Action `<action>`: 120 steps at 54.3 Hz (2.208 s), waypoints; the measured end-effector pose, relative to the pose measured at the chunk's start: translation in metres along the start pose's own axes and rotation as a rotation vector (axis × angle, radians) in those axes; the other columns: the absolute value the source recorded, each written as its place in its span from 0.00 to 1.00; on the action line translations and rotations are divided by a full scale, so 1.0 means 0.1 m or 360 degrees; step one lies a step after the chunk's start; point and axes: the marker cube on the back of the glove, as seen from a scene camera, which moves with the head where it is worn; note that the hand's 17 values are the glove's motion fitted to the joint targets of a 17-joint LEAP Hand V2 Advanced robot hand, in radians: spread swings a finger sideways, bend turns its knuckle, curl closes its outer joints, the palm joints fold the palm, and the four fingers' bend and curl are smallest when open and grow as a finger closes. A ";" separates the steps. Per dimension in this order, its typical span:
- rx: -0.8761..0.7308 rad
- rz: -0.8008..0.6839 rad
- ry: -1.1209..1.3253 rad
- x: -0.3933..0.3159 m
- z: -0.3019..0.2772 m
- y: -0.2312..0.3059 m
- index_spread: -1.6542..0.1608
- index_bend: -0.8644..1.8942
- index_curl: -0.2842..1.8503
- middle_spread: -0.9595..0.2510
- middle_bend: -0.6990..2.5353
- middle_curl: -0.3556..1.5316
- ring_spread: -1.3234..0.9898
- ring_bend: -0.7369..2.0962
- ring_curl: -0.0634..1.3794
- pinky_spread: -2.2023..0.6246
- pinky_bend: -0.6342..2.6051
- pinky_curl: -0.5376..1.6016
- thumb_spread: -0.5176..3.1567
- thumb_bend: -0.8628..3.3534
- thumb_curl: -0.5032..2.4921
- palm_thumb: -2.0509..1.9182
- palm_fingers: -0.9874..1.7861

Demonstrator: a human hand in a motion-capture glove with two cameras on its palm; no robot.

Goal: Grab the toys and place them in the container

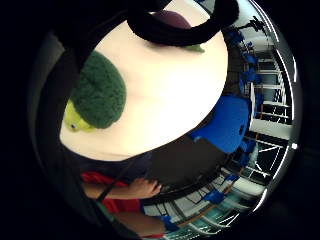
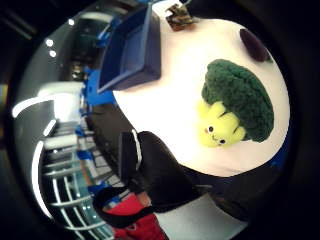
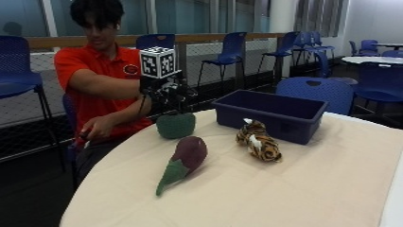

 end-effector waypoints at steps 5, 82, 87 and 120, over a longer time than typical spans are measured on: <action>-0.0001 0.0001 -0.0004 0.04 0.00 0.01 0.78 0.39 0.17 0.73 0.26 0.21 0.56 0.31 0.05 0.80 0.37 0.32 0.31 0.19 0.18 0.49 0.34; -0.0351 0.0079 0.0142 0.03 1.00 -0.21 0.70 0.37 0.23 0.72 0.28 0.30 0.54 0.48 0.23 0.76 0.55 0.41 0.48 0.22 0.26 0.56 0.40; -0.0277 0.0079 0.0137 0.01 0.99 -0.20 0.69 0.38 0.24 0.68 0.28 0.31 0.51 0.51 0.25 0.74 0.53 0.40 0.50 0.23 0.27 0.58 0.43; 0.0059 0.0023 -0.0182 0.21 -0.14 -0.65 0.67 0.39 0.31 0.43 0.35 0.42 0.33 0.56 0.33 0.62 0.50 0.42 0.40 0.27 0.41 0.71 0.65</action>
